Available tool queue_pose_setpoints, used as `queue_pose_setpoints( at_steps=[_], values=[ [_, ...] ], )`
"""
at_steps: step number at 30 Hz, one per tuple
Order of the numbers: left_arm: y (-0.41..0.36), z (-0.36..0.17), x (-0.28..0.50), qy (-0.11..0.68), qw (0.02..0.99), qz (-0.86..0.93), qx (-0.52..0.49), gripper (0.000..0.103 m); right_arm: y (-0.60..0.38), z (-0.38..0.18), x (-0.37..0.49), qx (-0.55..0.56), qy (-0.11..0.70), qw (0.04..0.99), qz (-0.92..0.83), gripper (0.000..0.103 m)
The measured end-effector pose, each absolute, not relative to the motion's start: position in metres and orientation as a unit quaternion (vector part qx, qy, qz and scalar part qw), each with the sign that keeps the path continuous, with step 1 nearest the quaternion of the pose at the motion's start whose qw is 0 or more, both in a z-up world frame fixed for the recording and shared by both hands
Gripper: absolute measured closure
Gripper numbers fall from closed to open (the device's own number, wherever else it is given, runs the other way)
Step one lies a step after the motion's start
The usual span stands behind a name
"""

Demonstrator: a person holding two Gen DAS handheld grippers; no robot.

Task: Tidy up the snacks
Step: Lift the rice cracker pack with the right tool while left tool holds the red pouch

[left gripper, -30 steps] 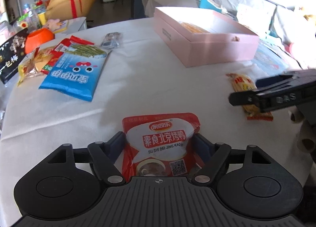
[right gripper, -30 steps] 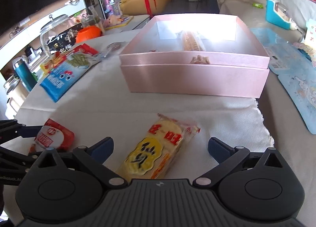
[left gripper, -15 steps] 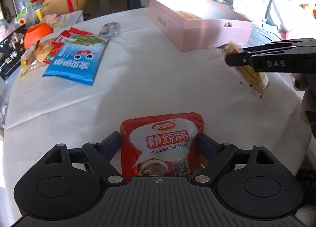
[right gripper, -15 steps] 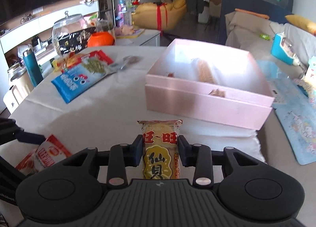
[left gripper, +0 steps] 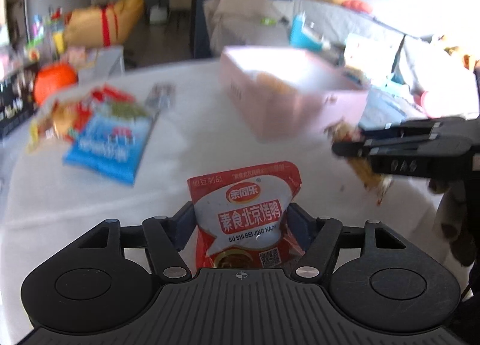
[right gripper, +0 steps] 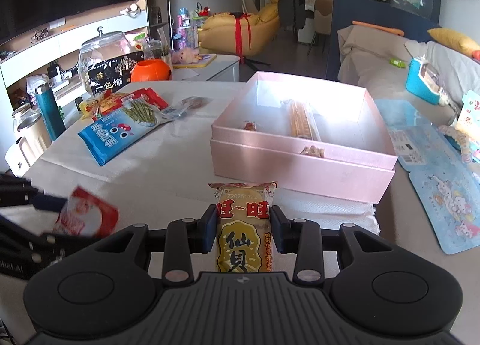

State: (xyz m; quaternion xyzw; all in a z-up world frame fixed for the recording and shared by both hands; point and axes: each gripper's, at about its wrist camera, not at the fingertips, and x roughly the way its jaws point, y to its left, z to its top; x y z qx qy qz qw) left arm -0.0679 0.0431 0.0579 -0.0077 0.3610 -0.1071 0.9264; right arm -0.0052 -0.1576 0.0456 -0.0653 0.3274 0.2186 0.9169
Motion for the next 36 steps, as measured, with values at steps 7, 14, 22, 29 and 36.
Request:
queue_pose_setpoints(
  at_steps=[7, 14, 22, 29, 36],
  values=[
    [0.031, 0.090, -0.085, 0.277, 0.954, -0.110, 0.020, 0.035, -0.165, 0.052, -0.004, -0.057, 0.319, 0.923, 0.207, 0.067],
    [0.016, 0.072, -0.083, 0.299, 0.946, -0.121, 0.041, 0.049, -0.160, 0.046, -0.006, -0.059, 0.326, 0.918, 0.218, 0.066],
    [0.009, 0.049, -0.072, 0.351, 0.924, -0.145, 0.034, 0.091, -0.155, 0.042, -0.010, -0.055, 0.332, 0.911, 0.238, 0.066],
    [0.014, 0.056, -0.050, 0.366, 0.921, -0.132, -0.014, 0.084, -0.164, 0.035, -0.003, -0.075, 0.327, 0.923, 0.186, 0.066],
    [-0.025, 0.039, -0.009, 0.407, 0.905, -0.115, 0.038, 0.076, -0.173, 0.005, 0.011, -0.084, 0.349, 0.924, 0.136, 0.035]
  ],
)
